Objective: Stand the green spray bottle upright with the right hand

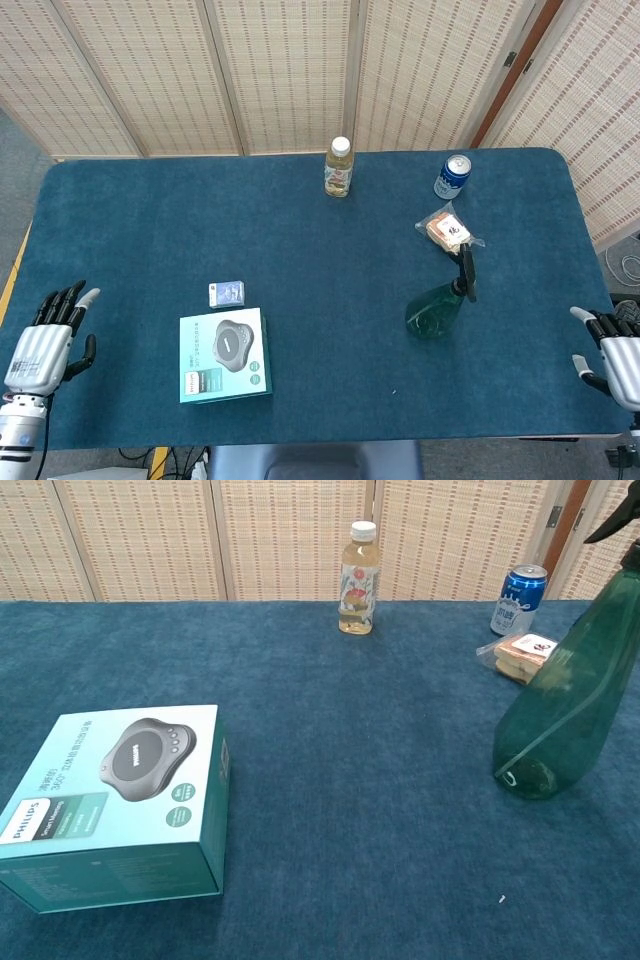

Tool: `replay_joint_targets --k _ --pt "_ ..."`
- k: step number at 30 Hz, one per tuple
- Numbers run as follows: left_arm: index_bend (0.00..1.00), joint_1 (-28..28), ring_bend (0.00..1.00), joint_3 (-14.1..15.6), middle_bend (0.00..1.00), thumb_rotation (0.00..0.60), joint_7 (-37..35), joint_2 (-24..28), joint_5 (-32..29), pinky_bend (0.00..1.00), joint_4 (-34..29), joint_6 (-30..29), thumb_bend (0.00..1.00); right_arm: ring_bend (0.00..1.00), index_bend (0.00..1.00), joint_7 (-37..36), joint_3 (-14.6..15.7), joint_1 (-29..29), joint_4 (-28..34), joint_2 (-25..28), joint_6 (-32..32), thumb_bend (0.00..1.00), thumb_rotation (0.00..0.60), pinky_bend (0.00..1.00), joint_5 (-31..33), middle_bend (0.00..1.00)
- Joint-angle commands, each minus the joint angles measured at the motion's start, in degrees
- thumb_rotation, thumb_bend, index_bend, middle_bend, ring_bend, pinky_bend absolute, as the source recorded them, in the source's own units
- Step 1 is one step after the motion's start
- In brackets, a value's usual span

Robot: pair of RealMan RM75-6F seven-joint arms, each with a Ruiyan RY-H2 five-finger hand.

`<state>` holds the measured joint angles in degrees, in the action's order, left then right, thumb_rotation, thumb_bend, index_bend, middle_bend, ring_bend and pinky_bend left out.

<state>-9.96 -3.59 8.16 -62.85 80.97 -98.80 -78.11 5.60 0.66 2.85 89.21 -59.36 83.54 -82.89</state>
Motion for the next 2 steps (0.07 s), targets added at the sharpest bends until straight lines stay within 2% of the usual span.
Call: replay_joint_targets --k 1,2 --pt "0.09 -0.41 0.0 -0.23 0.0 0.6 -0.48 -0.28 -0.24 0.0 0.63 0.5 0.59 0.25 0.23 0.38 -0.28 0.21 0.13 -0.02 -0.49 0.29 0.6 0.3 0.23 0.29" --pt "0.09 -0.6 0.0 -0.32 0.0 0.6 -0.69 -0.39 -0.37 0.0 0.87 0.75 0.59 0.25 0.23 0.5 -0.43 0.32 0.15 -0.04 -0.74 0.29 0.6 0.3 0.36 0.29"
